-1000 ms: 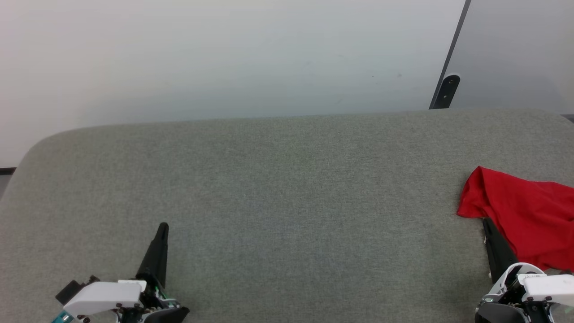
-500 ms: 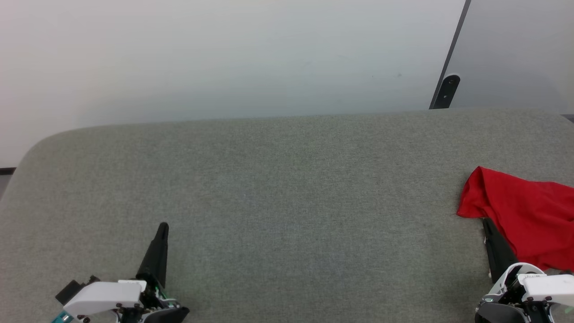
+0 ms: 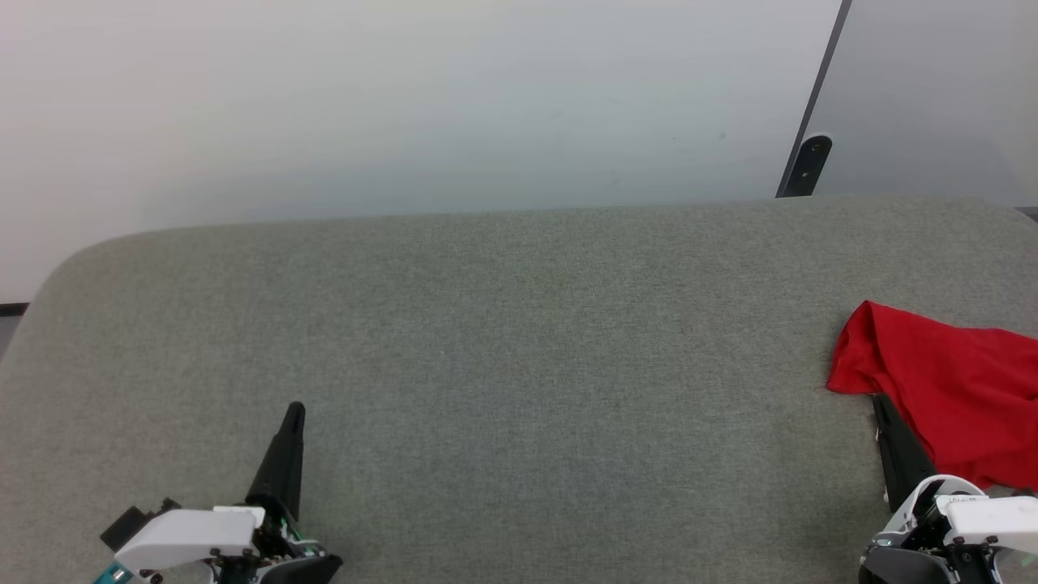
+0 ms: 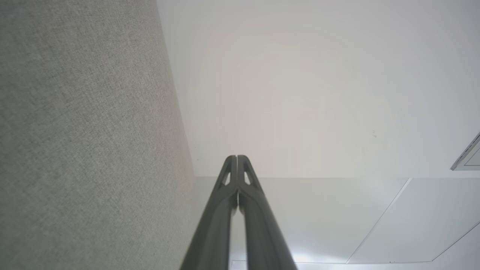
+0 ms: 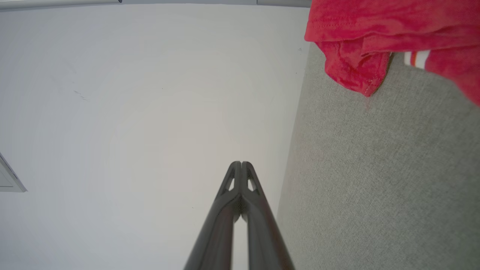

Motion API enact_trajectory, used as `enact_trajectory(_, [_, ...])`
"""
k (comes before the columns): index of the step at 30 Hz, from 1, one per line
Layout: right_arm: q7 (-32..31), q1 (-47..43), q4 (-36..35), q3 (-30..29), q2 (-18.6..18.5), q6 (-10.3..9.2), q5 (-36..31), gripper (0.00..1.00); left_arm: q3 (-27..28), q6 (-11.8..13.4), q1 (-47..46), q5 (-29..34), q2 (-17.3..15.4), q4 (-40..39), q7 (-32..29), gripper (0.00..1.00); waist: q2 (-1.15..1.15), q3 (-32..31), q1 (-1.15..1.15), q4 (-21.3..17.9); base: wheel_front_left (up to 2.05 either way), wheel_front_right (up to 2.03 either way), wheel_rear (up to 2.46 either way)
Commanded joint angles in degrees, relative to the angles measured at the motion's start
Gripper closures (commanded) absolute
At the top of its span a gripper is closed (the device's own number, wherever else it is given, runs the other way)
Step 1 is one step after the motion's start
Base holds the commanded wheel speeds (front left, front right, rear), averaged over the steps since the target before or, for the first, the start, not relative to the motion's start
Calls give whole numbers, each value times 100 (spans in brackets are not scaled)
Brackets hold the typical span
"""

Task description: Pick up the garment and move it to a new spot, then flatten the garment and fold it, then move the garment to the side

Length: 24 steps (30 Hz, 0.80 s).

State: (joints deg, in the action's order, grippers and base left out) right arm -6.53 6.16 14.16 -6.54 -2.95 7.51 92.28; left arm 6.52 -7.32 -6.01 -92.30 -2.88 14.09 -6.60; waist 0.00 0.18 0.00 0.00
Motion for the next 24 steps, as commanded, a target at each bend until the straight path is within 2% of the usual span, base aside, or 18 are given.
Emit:
enact_trajectory(1, [14,27,0,-3,19,-4,25,100,10,-33,-62,-20,5,5,-9,100,0,0,0,0,0,0,0])
enact_trajectory(24, [15,27,0,-2,19,-5,25,100,10,-33,-62,-21,5,4,-8,100,0,0,0,0,0,0,0])
